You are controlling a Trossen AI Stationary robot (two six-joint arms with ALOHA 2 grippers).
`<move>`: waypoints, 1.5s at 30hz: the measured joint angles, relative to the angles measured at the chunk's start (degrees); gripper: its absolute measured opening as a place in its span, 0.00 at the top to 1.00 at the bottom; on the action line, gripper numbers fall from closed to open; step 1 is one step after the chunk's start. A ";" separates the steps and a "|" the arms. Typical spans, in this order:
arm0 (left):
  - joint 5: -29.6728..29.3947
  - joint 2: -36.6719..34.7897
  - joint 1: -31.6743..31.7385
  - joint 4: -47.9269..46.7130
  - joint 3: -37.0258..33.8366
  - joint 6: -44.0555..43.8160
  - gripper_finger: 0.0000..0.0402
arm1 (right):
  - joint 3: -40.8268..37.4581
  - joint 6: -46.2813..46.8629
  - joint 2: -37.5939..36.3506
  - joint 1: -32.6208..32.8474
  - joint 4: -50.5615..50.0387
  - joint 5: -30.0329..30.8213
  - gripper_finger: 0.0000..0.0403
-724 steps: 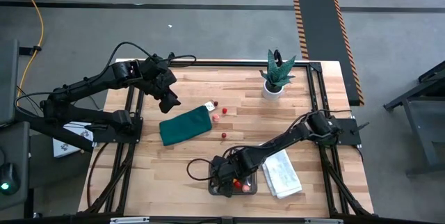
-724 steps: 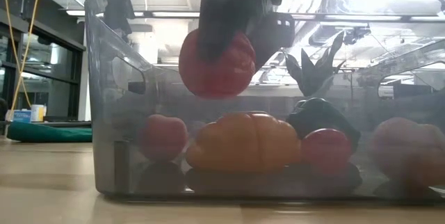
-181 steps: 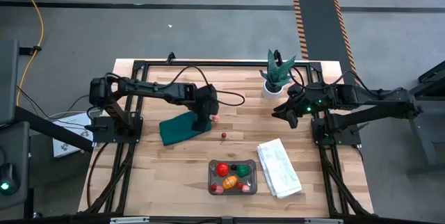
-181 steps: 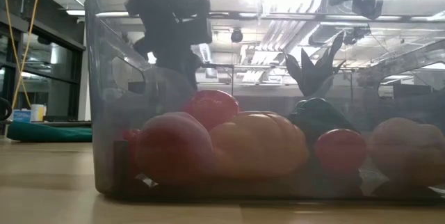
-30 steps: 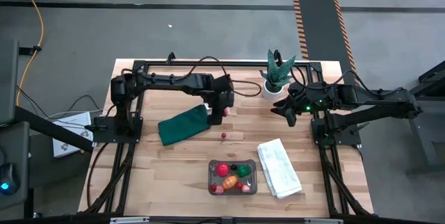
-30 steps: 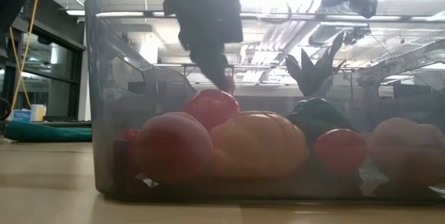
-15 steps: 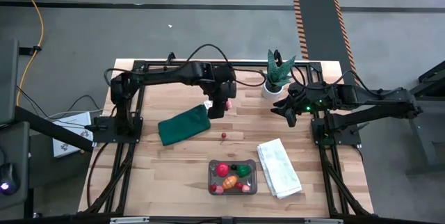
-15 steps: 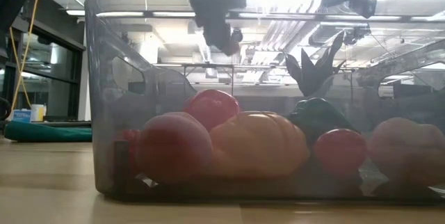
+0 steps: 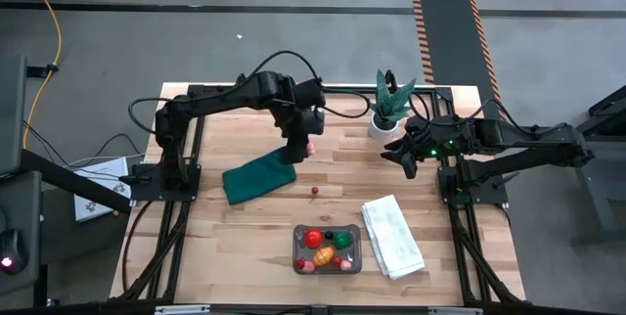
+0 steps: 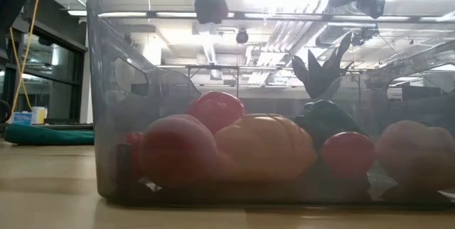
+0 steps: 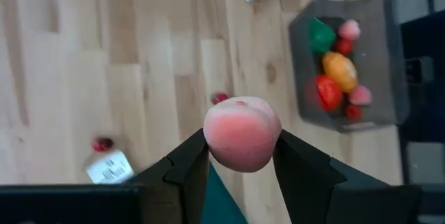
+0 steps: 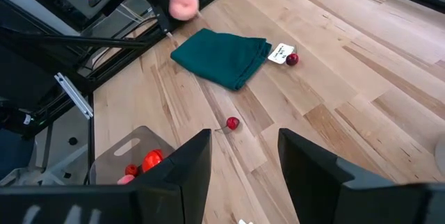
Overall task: Pick and placing Produce into tupperware
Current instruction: Put the pink peach into the black bin
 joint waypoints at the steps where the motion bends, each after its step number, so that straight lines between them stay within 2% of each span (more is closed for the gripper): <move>1: 0.47 0.00 0.00 -1.36 0.38 -0.05 0.64 | 0.00 0.00 0.00 0.01 0.00 -0.02 0.61; 9: 6.13 0.00 -1.30 -8.41 2.35 -2.64 0.64 | 0.00 0.02 0.00 0.01 0.00 -0.02 0.61; 26: 6.89 -0.28 -14.93 -9.31 2.35 -8.91 0.64 | 0.00 1.11 -0.02 0.01 0.03 -0.04 0.61; 34: 6.45 -0.28 -20.69 -2.60 2.35 -12.34 0.64 | 0.00 1.10 -0.02 0.00 0.04 -0.04 0.61; 45: -0.52 -0.28 -25.08 9.67 2.35 -16.89 0.64 | 0.00 1.57 -0.02 0.07 0.04 -1.48 0.61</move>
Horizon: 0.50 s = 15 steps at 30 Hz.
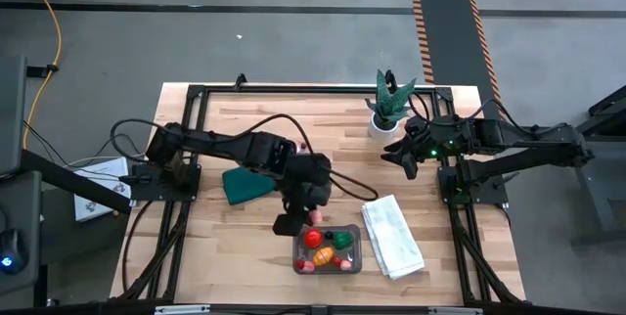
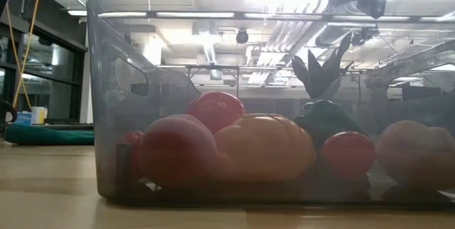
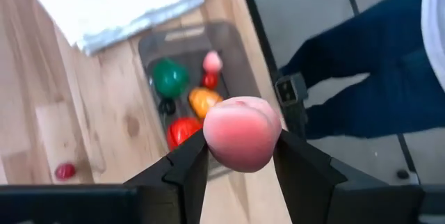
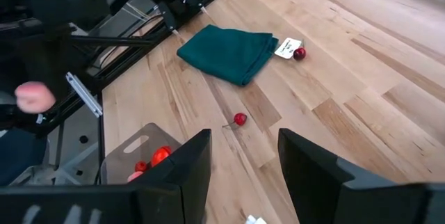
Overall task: Pick and placing Produce into tupperware
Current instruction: Put the pink peach into the black bin
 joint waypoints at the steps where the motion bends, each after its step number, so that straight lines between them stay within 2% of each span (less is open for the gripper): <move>1: -0.09 0.00 -0.29 1.09 0.00 -0.50 0.64 | 0.00 0.03 0.00 0.00 0.00 -0.12 0.61; 6: -0.70 0.33 -1.87 3.95 0.00 -1.11 0.64 | 0.00 0.74 0.00 0.00 -0.01 0.74 0.61; 12: -7.65 1.63 -3.94 5.03 -2.36 -0.92 0.64 | 0.00 3.36 0.00 -0.02 -0.02 2.71 0.61; 15: -8.19 2.57 -4.29 8.10 -5.00 -0.92 0.64 | 0.00 4.06 0.00 -0.01 -0.51 3.83 0.61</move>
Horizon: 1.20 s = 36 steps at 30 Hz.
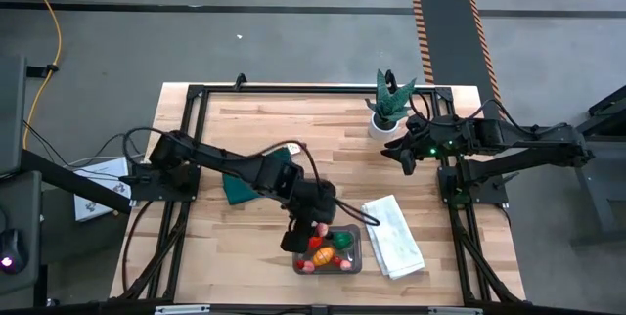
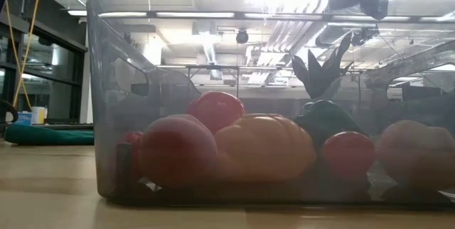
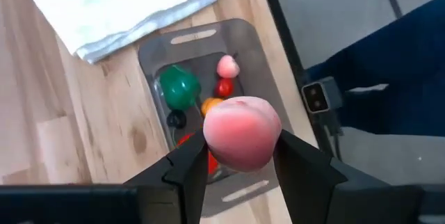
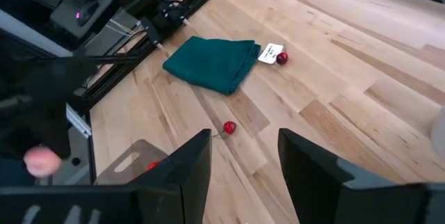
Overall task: Pick and placing Produce into tupperware
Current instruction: Put the pink peach into the black bin
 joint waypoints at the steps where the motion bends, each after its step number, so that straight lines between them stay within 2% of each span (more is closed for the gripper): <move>1: 0.11 0.22 -0.03 0.21 -0.86 0.00 0.64 | 0.00 0.01 0.00 -0.01 -0.08 0.14 0.61; 7: 0.72 2.52 0.17 1.29 -5.55 -1.06 0.64 | 0.00 0.45 -0.02 -0.01 -0.01 0.32 0.61; 9: 0.76 3.34 0.17 5.35 -6.53 -1.55 0.64 | 0.00 0.42 -0.02 0.01 -0.12 0.48 0.61; 11: 0.76 3.92 0.15 4.22 -7.53 -1.99 0.64 | 0.01 0.41 -0.14 0.01 -0.09 0.99 0.61; 13: 0.93 5.52 0.15 7.27 -7.32 -2.75 0.64 | 0.02 0.04 -0.45 -0.01 -0.48 1.54 0.61; 15: 0.97 5.95 0.15 5.95 -7.56 -3.35 0.64 | 0.02 -0.24 -0.90 -0.01 -0.38 2.02 0.61; 18: 1.34 7.40 0.15 10.03 -7.22 -4.34 0.64 | 0.02 -1.08 -1.91 -0.01 -0.65 2.52 0.61; 20: 1.89 7.87 0.16 9.31 -7.59 -5.07 0.64 | 0.02 -1.44 -2.60 -0.01 -0.69 2.54 0.61; 22: 2.02 8.83 0.15 13.01 -7.24 -6.10 0.64 | 0.02 -1.85 -3.23 0.01 -0.89 2.56 0.61; 36: 3.28 11.42 0.15 15.79 -7.44 -11.00 0.64 | 0.02 -4.58 -7.97 -0.01 -2.08 2.61 0.61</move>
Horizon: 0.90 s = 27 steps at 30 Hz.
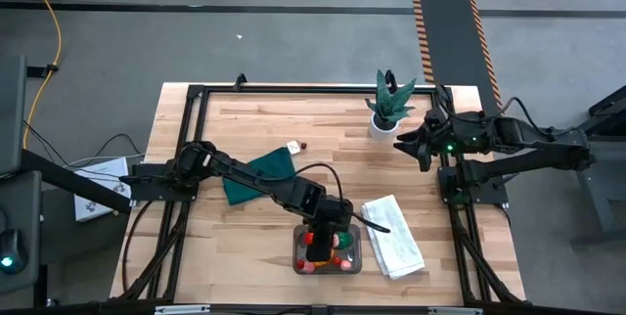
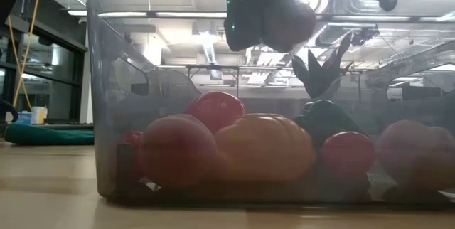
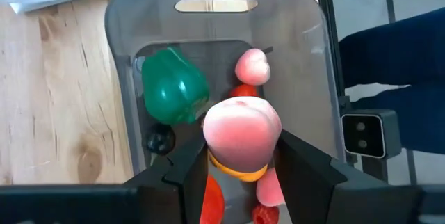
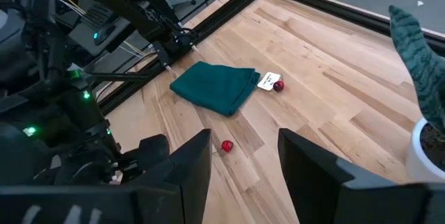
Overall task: Pick and placing Produce into tupperware
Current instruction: Put the pink peach into the black bin
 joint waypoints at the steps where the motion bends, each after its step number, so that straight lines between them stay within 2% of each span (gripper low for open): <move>1: 0.00 0.00 0.00 0.15 0.00 -0.09 0.64 | 0.00 -0.21 -0.24 0.01 -0.04 0.00 0.61; 12: -0.09 0.65 -0.15 6.62 0.07 -2.68 0.64 | 0.00 -1.49 -0.27 0.02 -0.06 -0.04 0.61; 20: 2.00 3.70 -0.76 5.31 -0.11 -4.30 0.64 | 0.00 -2.12 -0.32 0.02 -0.05 -0.15 0.61; 27: 1.30 4.73 -1.55 6.55 0.07 -4.12 0.64 | 0.00 -2.36 -0.29 0.02 0.13 -0.23 0.61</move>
